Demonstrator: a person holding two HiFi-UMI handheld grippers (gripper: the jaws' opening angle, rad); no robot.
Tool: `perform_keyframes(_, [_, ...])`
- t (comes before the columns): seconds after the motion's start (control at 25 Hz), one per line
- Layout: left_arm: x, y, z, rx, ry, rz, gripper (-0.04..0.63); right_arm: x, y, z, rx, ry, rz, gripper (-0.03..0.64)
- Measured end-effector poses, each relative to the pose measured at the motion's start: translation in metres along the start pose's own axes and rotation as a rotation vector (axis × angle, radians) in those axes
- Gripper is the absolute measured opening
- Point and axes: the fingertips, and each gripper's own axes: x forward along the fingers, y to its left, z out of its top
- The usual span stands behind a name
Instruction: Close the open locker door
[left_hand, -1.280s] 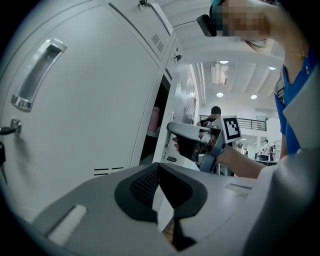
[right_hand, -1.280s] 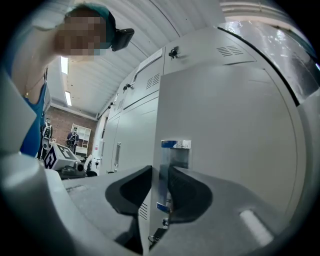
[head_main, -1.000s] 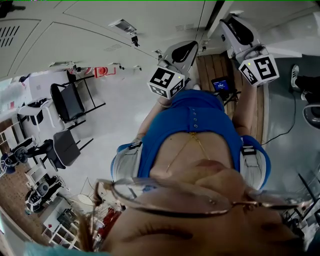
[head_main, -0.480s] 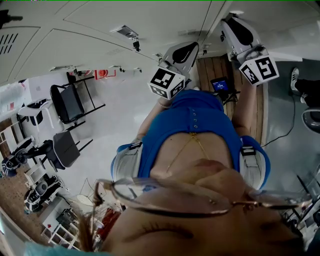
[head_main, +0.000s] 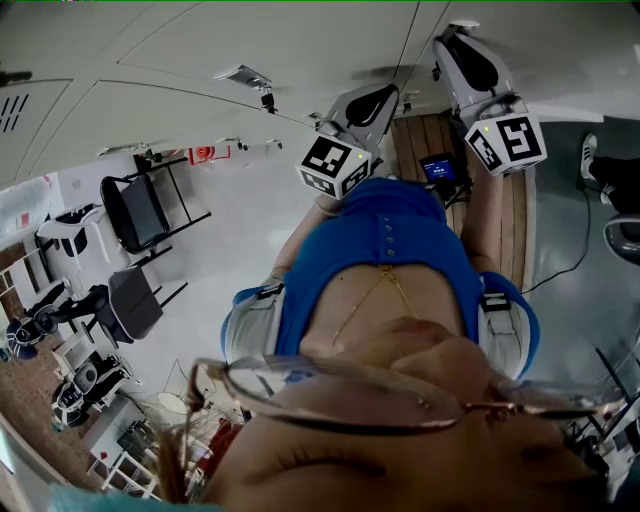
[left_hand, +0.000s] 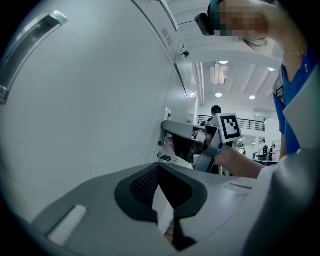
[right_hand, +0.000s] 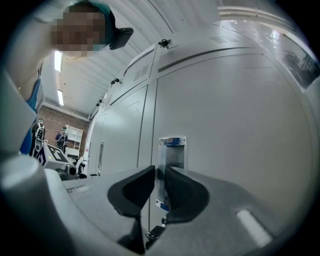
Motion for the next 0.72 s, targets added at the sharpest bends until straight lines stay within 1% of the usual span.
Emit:
perform_keyframes(0.08, [0.0023,0.0009,0.0006,0.001,0.000,-0.002,-0.011,0.0000,-0.0004,-0.0002,-0.006,0.000,-0.008,0.066])
perform_keyframes(0.24, [0.0060,-0.0006,0.0033,0.006,-0.004,-0.007,-0.012,-0.0017,-0.0006,-0.0013,-0.068,0.029,-0.046,0.066])
perform_keyframes(0.36, [0.0077,-0.0002,0.0043,0.009,-0.005,-0.005,-0.011,-0.0018,-0.0013,-0.0022,-0.095,0.051,-0.075,0.066])
perform_keyframes(0.72, [0.0073,-0.0026,0.0053,0.012,-0.010,0.000,-0.011,-0.0020,-0.0010,-0.0035,-0.110,0.060,-0.163,0.064])
